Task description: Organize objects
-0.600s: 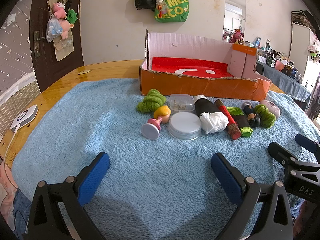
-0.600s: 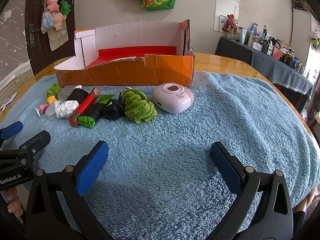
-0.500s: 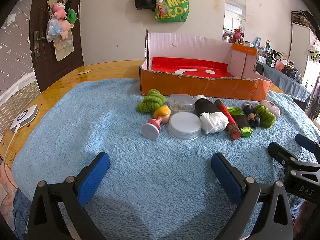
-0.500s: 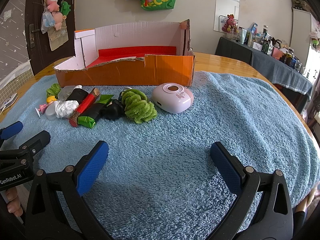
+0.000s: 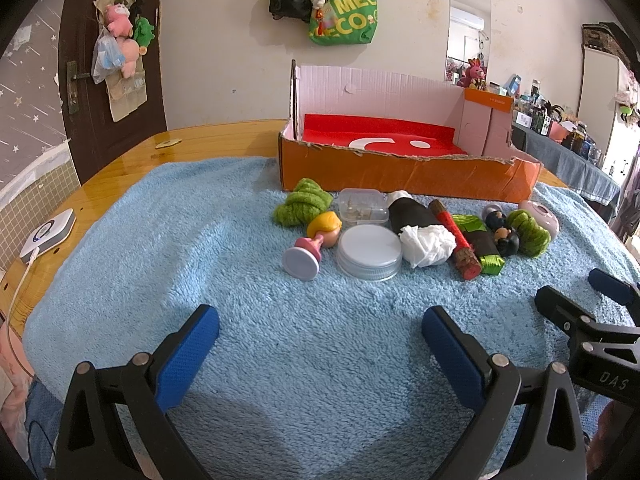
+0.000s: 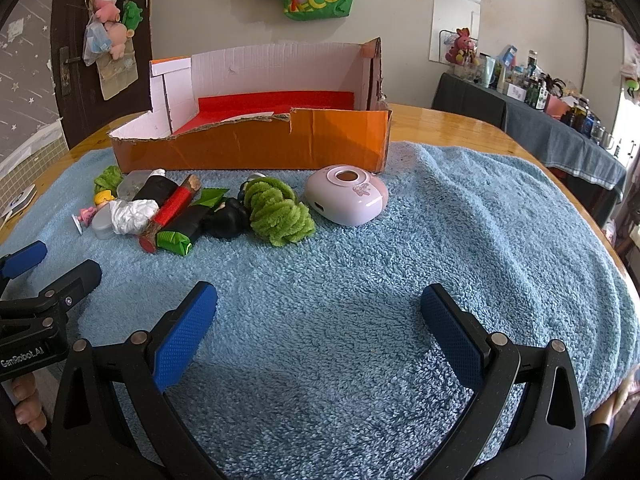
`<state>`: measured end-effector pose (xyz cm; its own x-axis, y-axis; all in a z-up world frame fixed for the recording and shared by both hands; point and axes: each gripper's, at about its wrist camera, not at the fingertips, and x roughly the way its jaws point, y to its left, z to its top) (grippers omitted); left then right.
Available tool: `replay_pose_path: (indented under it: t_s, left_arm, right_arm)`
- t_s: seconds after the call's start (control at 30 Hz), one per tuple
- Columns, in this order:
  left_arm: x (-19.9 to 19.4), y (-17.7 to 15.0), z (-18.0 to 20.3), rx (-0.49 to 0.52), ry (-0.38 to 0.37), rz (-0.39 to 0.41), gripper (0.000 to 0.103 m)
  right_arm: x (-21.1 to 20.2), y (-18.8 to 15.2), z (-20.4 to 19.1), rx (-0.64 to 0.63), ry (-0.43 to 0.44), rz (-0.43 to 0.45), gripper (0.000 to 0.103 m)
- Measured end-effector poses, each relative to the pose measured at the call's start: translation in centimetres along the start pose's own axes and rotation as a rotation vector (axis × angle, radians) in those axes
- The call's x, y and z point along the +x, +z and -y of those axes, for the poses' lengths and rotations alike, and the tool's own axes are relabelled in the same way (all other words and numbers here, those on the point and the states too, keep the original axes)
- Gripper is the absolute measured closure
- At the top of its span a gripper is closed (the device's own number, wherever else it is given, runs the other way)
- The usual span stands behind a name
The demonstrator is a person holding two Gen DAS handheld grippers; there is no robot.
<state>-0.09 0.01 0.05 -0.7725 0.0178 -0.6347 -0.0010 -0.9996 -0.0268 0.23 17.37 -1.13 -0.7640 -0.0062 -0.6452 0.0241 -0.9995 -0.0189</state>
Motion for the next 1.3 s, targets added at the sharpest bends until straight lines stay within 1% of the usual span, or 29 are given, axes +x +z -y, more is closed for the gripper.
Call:
replay_pose_path:
  t_s: [0.07,0.17,0.33,0.5,0.6,0.63,0.77,0.9,1.07,1.17,1.3]
  left_arm:
    - [0.1,0.4,0.5,-0.010,-0.013,-0.023,0.000]
    - [0.4,1.3,0.0,-0.038,-0.042,-0.038,0.000]
    - [0.0,3.1,-1.2,-0.030,-0.022,-0.035,0.000]
    - [0.4,5.4,-2.5,-0.011,-0.024,-0.046,0.000]
    - [1.2,6.8,-3.3,0.010,-0.032,-0.075,0.000]
    - [1.7,7.3,-3.6,0.023,-0.038,-0.098,0.000]
    - [3.5,8.5,-4.6,0.053,-0.048,-0.161,0.000]
    - [4.7,9.4,-5.3,0.073,-0.073,-0.200,0.000]
    - [6.3,9.6,-5.4,0.115,-0.096,-0.246,0.000]
    - [6.8,9.6,-5.5,0.113,-0.126,-0.254,0.000]
    - [7.1,9.5,-5.4,0.123,-0.132,-0.256,0.001]
  right_arm:
    - [-0.1,0.1,0.4,0.000,0.006,-0.006,0.000]
    - [0.1,0.5,0.6,0.005,0.022,-0.014,0.000]
    - [-0.2,1.9,1.0,0.013,0.013,-0.008,0.000]
    - [0.2,4.5,2.0,0.015,0.001,-0.005,0.000]
    - [0.8,5.9,3.1,0.042,0.023,-0.024,0.000]
    - [1.1,6.2,3.4,0.050,0.033,-0.032,0.000]
    - [2.7,7.6,5.3,0.080,0.079,-0.097,0.000]
    - [3.9,8.4,5.7,0.021,0.071,-0.142,0.000]
    - [5.4,8.2,5.8,-0.023,0.085,-0.203,0.000]
    - [5.7,8.1,5.8,-0.031,0.102,-0.213,0.000]
    - [6.0,8.0,5.4,-0.067,0.098,-0.220,0.000]
